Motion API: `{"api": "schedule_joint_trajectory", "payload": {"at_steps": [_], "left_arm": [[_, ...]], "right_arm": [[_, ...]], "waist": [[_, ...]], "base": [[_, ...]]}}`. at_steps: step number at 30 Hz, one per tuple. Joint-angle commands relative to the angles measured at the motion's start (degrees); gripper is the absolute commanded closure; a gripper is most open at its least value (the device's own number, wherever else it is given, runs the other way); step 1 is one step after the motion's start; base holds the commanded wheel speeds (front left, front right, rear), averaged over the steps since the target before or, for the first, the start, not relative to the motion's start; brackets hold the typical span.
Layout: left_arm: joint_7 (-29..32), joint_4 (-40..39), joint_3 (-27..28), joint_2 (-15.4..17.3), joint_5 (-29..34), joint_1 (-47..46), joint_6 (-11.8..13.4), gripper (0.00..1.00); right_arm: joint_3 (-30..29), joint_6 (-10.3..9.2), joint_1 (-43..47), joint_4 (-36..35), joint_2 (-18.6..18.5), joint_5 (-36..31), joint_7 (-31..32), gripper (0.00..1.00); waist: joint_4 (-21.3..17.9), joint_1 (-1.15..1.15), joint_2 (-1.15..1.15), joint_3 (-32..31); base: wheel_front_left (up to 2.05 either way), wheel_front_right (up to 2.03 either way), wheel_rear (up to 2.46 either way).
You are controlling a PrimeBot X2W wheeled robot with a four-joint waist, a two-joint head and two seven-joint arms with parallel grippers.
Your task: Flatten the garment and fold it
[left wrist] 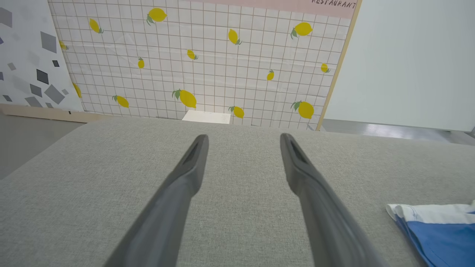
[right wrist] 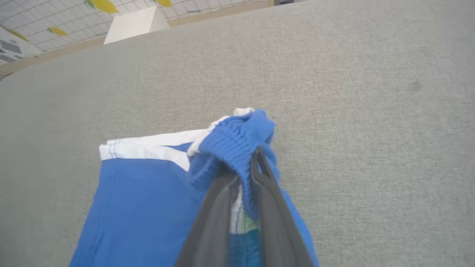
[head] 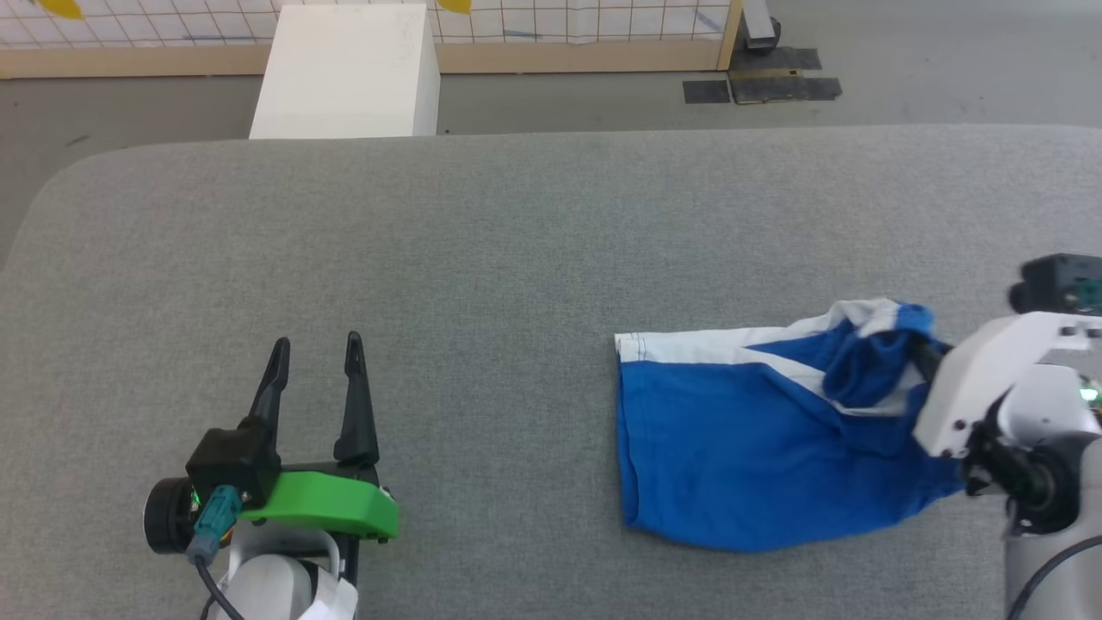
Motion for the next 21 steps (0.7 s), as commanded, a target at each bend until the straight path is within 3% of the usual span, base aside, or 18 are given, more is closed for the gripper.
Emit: {"api": "schedule_joint_trajectory", "payload": {"at_steps": [1,5,9,21], "left_arm": [[-0.27,0.06,0.29,-0.29,0.28,-0.38,-0.22,0.00],[-0.27,-0.02,0.41,-0.32,0.41,-0.74,-0.37,0.00],[-0.27,-0.41,0.18,-0.35,0.58,-1.30,-0.28,0.00],[-0.27,-1.31,-1.82,-0.39,-0.19,-3.29,1.00,0.00]], "right_arm": [[2.29,-0.09,1.30,-2.30,0.33,0.96,0.98,1.00],[9.82,-0.09,2.51,-6.88,0.53,1.90,2.65,1.00],[16.01,-0.09,1.23,-6.31,0.61,1.22,1.81,1.00],[29.58,-0.09,-7.33,10.83,0.72,0.21,-1.08,1.00]], "waist": [[0.16,0.00,0.00,-0.08],[0.61,0.00,0.00,0.38],[1.14,0.00,0.00,1.43],[3.35,0.00,0.00,4.80]], "base": [[0.00,0.00,0.00],[0.00,0.00,0.00],[0.00,0.00,0.00],[0.00,0.00,0.00]]}}
